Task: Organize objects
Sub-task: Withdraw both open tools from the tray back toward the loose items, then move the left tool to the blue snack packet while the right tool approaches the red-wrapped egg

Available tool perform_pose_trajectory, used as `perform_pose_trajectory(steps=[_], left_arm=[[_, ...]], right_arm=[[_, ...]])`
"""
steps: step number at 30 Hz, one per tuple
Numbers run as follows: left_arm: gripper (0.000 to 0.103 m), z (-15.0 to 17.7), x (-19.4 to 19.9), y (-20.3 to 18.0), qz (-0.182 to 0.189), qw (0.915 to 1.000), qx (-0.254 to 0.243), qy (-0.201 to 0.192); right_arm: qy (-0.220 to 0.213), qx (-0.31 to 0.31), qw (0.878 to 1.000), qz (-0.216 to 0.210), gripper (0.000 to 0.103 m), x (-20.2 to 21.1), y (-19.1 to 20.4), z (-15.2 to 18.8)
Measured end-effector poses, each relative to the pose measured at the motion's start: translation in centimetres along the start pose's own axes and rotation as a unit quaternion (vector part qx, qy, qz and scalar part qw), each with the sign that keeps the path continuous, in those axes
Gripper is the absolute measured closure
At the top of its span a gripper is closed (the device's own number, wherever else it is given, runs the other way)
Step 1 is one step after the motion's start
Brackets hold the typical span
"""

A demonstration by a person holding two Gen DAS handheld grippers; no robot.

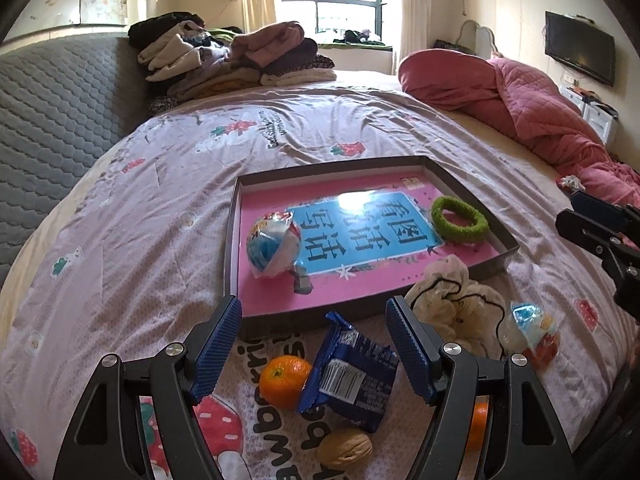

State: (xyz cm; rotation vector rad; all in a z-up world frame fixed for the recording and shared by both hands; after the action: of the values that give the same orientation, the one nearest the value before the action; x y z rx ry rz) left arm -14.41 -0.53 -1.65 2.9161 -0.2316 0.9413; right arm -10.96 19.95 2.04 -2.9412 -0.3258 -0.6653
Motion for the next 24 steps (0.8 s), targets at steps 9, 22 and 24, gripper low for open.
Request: perform_pose_trajectory(steps=[9,22,24], left_arm=[[0.027,1.3,0.0,0.5,0.003,0.9999,0.007,0.01],[0.027,1.9,0.1,-0.2,0.024,0.9997,-0.01,-0.005],[0.027,2.1,-0.1,-0.3,0.026,0.9995,-0.015,-0.005]], right_arm=[[0.007,0.003,1.0,0.001,0.056,0.4,0.2,1.0],[0.033,0.005,0.999,-0.005,0.056,0.7,0.8,3.4],[0.039,0.005,0.999,-0.006,0.056,0.7,0.9,3.8]])
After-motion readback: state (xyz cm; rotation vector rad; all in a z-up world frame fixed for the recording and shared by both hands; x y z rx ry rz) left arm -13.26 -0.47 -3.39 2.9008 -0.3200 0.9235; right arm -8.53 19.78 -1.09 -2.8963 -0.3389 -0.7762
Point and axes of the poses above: each gripper's, at about its wrist camera, not at the fingertips, and x roughly against the way its jaws point, y to its left, z to its underside, the point moved 2 cm from there along -x, roughly the way its jaws point, and after that the axes turned 8 degrees about -y, right-handed, at the moved point
